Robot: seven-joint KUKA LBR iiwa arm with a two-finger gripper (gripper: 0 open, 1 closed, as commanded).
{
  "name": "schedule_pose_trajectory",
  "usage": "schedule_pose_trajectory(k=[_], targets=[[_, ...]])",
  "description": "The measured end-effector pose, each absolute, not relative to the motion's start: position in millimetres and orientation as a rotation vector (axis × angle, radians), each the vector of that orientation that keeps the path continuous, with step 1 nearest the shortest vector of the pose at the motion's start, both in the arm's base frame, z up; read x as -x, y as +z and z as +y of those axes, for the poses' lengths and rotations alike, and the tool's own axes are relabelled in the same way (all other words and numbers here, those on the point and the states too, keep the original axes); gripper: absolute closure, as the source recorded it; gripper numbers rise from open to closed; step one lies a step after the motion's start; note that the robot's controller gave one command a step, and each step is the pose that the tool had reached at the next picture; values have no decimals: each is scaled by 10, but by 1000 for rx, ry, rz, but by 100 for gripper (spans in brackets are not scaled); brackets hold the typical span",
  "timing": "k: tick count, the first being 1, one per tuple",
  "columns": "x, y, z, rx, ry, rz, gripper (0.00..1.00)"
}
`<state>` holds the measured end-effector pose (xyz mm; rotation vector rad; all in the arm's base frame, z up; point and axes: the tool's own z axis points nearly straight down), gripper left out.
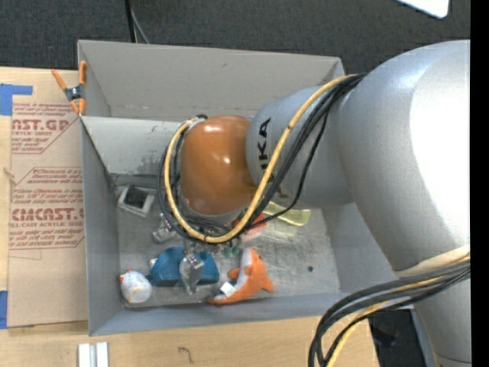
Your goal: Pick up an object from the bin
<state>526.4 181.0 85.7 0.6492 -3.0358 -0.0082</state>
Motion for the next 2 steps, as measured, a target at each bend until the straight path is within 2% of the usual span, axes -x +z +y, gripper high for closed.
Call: schedule_pose_trajectory(k=[1, 2], targets=[[-5266, 857, 1810, -649, -9, -3037, 100], [-5362, 2300, 1656, -698, -2, -3066, 100]])
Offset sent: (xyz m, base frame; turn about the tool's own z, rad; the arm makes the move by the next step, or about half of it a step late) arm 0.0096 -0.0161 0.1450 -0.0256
